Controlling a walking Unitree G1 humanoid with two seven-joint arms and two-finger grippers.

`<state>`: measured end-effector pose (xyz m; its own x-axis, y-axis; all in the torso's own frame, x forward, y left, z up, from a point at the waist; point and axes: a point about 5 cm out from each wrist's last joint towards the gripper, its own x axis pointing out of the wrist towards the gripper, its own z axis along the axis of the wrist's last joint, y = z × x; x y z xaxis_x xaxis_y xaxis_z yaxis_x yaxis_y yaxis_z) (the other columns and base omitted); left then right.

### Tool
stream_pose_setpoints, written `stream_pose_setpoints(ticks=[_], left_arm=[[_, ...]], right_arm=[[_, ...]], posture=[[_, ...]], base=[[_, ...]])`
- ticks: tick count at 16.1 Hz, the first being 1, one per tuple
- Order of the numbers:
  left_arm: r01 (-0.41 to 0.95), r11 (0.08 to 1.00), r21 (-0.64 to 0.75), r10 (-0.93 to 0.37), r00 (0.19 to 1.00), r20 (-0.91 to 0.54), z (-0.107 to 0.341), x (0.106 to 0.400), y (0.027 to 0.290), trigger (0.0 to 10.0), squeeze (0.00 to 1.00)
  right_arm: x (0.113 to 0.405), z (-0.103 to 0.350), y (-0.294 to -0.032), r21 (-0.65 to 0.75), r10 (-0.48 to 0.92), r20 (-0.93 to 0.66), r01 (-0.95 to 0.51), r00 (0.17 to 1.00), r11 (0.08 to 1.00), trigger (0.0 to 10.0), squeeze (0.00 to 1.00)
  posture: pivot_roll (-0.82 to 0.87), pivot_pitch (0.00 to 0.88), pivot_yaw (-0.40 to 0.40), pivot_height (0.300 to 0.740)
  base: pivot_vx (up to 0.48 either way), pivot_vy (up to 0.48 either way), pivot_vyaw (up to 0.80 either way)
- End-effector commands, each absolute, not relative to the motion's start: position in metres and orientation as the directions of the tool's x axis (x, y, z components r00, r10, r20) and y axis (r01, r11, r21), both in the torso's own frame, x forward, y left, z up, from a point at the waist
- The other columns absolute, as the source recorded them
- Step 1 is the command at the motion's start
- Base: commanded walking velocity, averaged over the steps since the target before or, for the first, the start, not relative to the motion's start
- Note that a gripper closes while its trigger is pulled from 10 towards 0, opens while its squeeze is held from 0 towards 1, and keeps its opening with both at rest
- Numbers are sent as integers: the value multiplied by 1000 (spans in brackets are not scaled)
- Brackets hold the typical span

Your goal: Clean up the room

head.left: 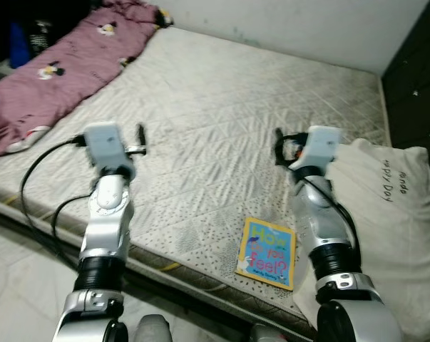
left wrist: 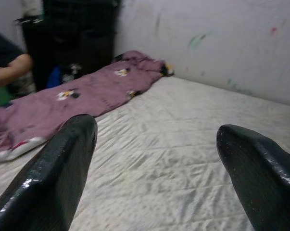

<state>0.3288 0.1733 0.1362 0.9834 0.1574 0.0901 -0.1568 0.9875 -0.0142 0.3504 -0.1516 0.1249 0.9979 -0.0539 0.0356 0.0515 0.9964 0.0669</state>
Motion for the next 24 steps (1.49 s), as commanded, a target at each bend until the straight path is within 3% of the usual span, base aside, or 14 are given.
stream_pose_setpoints(ticks=[1,7,13,19,24], left_arm=[[-149,989,-16,150,985,90,135,327,172,10000,0],[-112,993,-48,115,991,64,130,327,167,10000,0],[-96,993,-62,101,992,76,133,327,162,10000,0],[-105,991,-79,110,991,71,132,327,163,10000,0],[-80,992,-100,89,992,86,134,327,161,10000,0]], right_arm=[[351,127,-156,59,-66,43,63,997,996,10000,0],[350,124,-156,76,-74,23,72,997,995,10000,0],[350,127,-152,62,-45,42,42,998,997,10000,0],[350,127,-149,69,-25,45,22,999,997,10000,0],[350,125,-148,72,-17,29,15,999,997,10000,0]], posture=[[65,0,-28,740],[45,0,-19,740],[44,0,-27,740],[43,0,-23,740],[43,0,-23,740]], base=[[0,0,0],[0,0,-533],[0,467,-769],[0,477,0],[0,0,-121]])
